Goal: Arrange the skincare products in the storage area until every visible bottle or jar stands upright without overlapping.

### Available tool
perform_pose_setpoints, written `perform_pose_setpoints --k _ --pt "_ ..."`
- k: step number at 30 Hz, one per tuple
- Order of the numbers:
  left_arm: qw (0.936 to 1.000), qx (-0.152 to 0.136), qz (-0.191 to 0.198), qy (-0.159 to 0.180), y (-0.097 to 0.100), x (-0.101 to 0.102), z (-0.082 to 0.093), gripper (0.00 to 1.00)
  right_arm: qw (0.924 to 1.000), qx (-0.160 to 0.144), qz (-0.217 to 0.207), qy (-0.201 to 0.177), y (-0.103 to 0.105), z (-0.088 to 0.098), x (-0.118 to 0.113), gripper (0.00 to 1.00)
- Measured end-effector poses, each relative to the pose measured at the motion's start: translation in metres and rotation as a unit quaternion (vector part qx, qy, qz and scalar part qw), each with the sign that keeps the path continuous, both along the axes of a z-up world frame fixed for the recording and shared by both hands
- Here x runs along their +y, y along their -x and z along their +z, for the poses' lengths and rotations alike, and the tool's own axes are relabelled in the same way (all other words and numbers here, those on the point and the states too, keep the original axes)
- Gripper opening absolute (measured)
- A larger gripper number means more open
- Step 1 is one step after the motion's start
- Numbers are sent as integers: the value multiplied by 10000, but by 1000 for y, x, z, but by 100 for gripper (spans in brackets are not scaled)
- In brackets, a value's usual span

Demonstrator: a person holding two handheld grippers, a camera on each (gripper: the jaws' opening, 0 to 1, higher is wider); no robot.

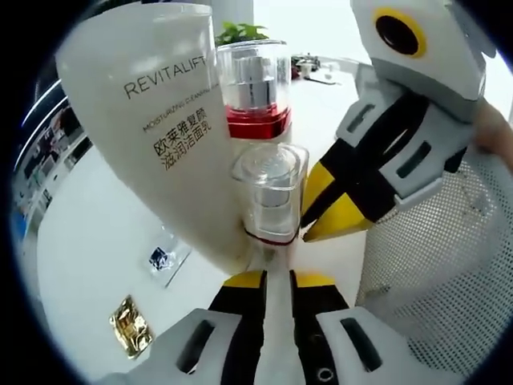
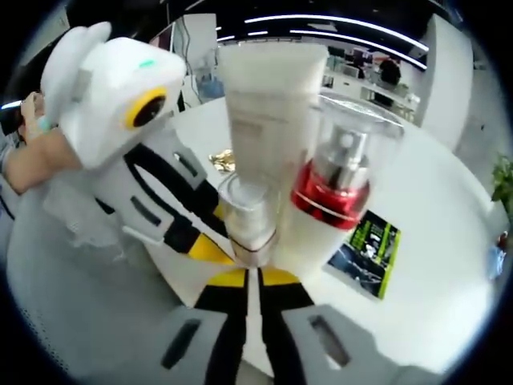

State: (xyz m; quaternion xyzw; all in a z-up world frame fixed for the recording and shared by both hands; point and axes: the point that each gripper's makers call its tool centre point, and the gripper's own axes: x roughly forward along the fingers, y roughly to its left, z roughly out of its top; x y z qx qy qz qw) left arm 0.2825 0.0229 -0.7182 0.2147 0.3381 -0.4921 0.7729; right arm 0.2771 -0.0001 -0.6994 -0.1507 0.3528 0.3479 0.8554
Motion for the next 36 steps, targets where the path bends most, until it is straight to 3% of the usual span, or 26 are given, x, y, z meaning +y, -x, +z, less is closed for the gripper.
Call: perform_pose_setpoints --k 18,25,36 --pt "9980 -184 510 313 -9 33 36 14 9993 -232 -229 -166 7 32 -26 10" --pt "9951 -246 804 527 -7 47 54 26 9981 -422 -342 -307 7 52 -33 17" --pt "9836 -513 1534 803 -10 83 82 46 9960 -599 -551 -374 11 67 -39 40"
